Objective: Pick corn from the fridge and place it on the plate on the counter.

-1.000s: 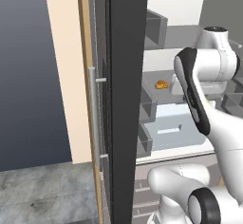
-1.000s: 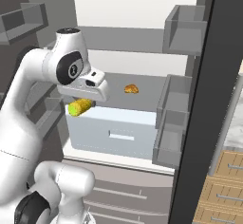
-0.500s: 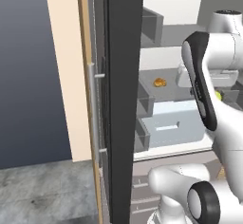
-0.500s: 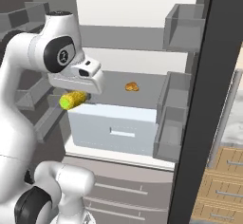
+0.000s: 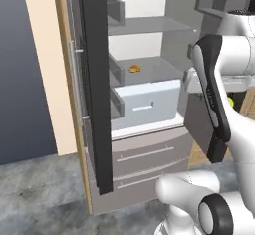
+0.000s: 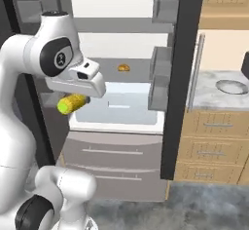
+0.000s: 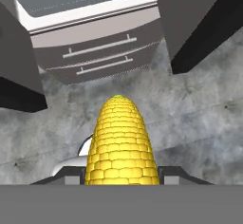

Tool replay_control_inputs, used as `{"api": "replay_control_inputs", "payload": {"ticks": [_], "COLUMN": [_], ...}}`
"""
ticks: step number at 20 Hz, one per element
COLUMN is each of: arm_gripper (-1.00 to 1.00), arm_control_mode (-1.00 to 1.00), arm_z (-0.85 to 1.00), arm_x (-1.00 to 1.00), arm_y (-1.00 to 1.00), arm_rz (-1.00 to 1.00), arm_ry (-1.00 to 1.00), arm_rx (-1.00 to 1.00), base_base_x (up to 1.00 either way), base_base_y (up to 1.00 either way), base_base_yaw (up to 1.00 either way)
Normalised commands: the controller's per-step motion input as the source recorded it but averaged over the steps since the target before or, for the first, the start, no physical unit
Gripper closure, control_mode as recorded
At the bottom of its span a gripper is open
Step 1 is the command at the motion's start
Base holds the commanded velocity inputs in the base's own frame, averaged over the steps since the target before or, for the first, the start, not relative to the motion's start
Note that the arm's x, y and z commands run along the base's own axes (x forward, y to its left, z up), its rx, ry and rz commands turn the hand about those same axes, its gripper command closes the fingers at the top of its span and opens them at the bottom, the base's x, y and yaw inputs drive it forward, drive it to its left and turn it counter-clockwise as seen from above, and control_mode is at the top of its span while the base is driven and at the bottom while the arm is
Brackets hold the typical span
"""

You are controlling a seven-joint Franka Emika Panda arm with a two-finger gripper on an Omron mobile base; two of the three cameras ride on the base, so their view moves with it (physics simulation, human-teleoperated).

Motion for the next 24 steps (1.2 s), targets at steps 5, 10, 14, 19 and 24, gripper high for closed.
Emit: {"api": "replay_control_inputs", "payload": {"ticks": [5, 10, 14, 19, 24], "arm_gripper": [1.00, 1.00, 1.00, 1.00, 1.00], "arm_control_mode": [1.00, 1.00, 1.00, 1.00, 1.00], "arm_z": [0.00, 0.00, 0.00, 0.00, 0.00], "arm_x": [0.00, 0.00, 0.00, 0.00, 0.00], "arm_y": [0.00, 0.00, 0.00, 0.00, 0.00], "arm_rz": [0.00, 0.00, 0.00, 0.00, 0.00], "arm_ry": [0.00, 0.00, 0.00, 0.00, 0.00], "arm_rx": [0.00, 0.00, 0.00, 0.00, 0.00], "base_base_x": [-0.59, -0.54, -0.01, 0.39, 1.00], "base_base_y": [0.00, -0.02, -0.61, -0.71, -0.67], "base_base_yaw": [-0.57, -0.62, -0.48, -0.25, 0.00]}}
